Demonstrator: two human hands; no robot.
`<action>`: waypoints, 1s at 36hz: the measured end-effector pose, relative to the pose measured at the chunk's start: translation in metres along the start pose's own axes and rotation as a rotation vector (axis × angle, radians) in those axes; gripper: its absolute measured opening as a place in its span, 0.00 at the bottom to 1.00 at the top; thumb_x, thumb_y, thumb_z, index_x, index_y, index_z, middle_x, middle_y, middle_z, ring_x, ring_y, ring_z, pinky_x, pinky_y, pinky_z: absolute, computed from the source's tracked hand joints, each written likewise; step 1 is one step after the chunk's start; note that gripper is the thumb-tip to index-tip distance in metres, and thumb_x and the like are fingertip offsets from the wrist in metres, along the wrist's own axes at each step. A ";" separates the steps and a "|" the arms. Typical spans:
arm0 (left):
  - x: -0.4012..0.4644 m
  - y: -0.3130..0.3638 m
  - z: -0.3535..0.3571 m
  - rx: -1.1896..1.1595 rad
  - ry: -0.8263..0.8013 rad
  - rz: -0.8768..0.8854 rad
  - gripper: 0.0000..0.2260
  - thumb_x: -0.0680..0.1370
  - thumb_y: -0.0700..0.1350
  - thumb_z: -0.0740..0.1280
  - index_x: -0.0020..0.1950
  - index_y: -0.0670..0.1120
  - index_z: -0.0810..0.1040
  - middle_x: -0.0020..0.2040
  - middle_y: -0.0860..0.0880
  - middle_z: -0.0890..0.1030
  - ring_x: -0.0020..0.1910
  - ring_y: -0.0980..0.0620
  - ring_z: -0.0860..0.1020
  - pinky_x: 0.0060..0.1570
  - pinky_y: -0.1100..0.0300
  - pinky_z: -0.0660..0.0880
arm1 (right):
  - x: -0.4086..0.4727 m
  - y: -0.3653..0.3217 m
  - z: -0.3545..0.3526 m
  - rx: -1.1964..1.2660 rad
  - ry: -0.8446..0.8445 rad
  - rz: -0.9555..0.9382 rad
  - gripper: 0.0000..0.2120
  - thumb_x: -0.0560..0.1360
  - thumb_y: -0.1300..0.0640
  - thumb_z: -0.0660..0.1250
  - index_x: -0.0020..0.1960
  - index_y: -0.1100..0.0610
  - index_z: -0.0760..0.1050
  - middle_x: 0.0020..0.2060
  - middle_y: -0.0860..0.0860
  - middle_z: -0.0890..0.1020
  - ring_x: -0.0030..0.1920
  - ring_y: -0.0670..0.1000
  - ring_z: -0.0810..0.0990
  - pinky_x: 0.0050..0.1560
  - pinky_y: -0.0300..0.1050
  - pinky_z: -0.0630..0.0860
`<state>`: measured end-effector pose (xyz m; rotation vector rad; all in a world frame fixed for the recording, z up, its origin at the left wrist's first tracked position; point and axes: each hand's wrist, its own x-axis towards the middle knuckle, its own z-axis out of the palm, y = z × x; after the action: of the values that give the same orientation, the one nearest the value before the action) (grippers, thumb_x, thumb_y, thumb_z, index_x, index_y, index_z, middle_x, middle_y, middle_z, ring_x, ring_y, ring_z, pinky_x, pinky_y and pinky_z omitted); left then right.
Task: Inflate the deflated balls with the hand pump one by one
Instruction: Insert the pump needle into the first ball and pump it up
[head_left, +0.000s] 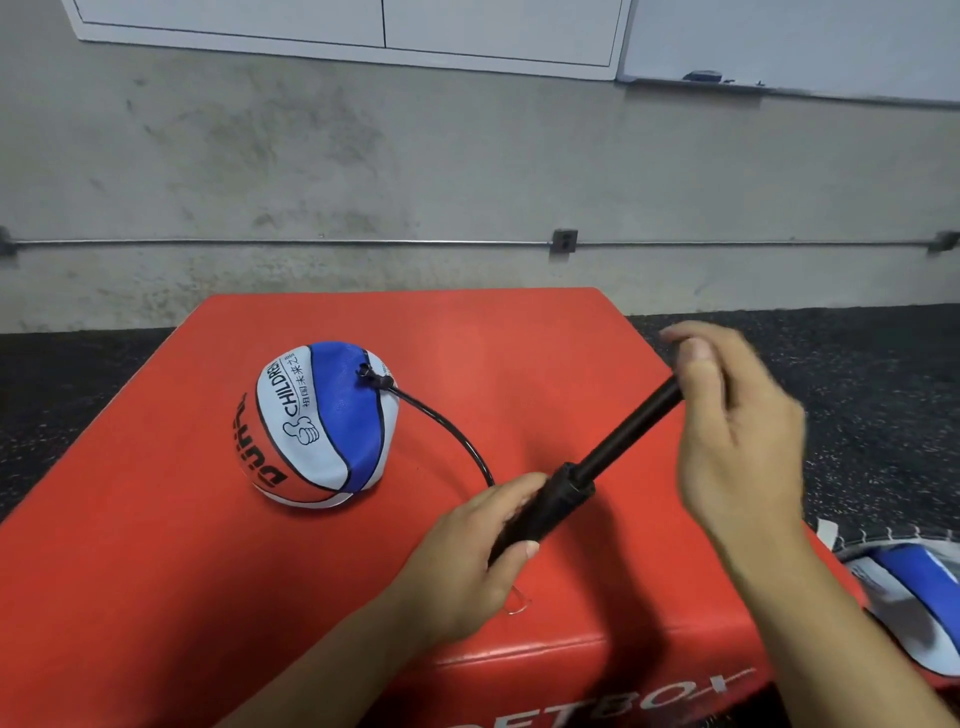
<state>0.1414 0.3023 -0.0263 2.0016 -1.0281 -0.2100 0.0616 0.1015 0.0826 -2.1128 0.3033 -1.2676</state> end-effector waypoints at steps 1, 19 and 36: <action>0.000 0.001 0.001 0.005 -0.004 0.001 0.27 0.81 0.42 0.66 0.77 0.62 0.68 0.64 0.60 0.80 0.66 0.57 0.78 0.67 0.49 0.76 | 0.003 0.001 -0.006 0.024 0.034 0.010 0.14 0.85 0.49 0.57 0.58 0.50 0.81 0.38 0.42 0.79 0.36 0.44 0.75 0.41 0.48 0.70; -0.001 -0.007 0.005 -0.026 0.064 0.001 0.29 0.80 0.40 0.68 0.77 0.64 0.67 0.65 0.65 0.77 0.66 0.59 0.77 0.68 0.51 0.76 | -0.044 0.012 0.044 -0.021 -0.176 0.076 0.15 0.84 0.45 0.55 0.60 0.46 0.78 0.49 0.42 0.84 0.49 0.48 0.82 0.51 0.53 0.78; 0.003 -0.005 0.003 -0.018 0.032 -0.001 0.28 0.81 0.43 0.67 0.77 0.65 0.66 0.65 0.66 0.77 0.66 0.61 0.77 0.68 0.53 0.76 | -0.045 0.018 0.030 -0.152 -0.332 -0.022 0.16 0.83 0.40 0.52 0.61 0.43 0.75 0.40 0.42 0.81 0.41 0.48 0.80 0.45 0.52 0.76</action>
<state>0.1448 0.2995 -0.0318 1.9830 -1.0017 -0.1863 0.0663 0.1223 0.0299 -2.4168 0.2368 -0.9070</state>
